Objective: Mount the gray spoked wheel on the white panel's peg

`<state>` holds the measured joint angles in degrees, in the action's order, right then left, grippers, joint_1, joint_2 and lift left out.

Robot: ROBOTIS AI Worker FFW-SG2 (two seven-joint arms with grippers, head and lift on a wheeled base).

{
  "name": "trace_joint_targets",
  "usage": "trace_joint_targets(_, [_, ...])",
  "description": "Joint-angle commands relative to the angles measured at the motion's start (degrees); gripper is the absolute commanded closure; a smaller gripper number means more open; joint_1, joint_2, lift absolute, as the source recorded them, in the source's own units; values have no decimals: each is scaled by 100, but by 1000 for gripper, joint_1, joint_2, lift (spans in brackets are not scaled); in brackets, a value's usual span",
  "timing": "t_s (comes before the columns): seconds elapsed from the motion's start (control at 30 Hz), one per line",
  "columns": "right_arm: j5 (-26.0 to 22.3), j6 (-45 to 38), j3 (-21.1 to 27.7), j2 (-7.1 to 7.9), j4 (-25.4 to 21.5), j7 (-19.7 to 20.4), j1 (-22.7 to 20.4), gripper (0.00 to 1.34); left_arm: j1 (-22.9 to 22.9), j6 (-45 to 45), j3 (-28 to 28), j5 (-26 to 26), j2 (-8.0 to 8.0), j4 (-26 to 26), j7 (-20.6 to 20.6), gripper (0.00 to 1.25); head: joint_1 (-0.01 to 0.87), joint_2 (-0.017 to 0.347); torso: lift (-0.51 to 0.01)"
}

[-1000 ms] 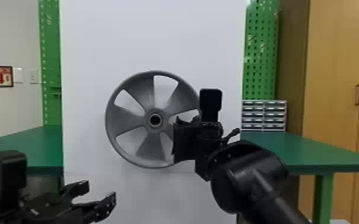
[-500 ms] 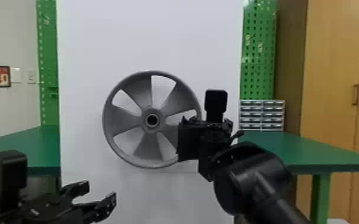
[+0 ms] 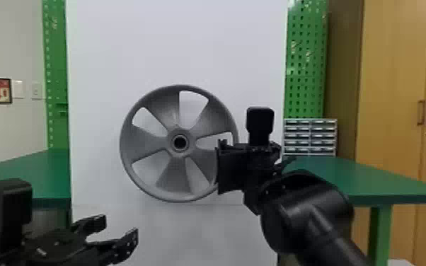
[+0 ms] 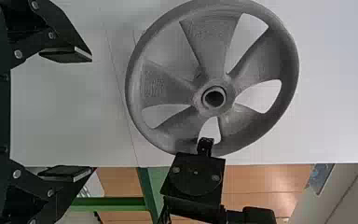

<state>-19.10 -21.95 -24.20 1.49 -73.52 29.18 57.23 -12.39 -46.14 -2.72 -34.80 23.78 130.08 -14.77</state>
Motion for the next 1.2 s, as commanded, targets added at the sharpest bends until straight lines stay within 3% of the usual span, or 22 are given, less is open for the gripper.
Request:
trace_joint_targets(0.0, [82, 24, 20, 0, 13, -88, -2, -1, 0, 0, 9, -1, -4, 0, 0, 403, 91, -8, -482])
trace_joint_targets(0.47, [-67, 51, 20, -9, -162, -79, -107, -1, 0, 0, 0, -1, -4, -9, 0, 403, 91, -8, -482])
trace_joint_targets(0.87, [-190, 33, -59, -9, -1349, -79, -810, -1, 44, 0, -71, -19, -57, 0, 0, 403, 91, -8, -482])
trace_joint_targets(1.17, [-313, 33, -305, 158, -2052, -79, -1513, -1, 88, 0, -194, -45, -110, 9, -88, 403, 91, -8, -482])
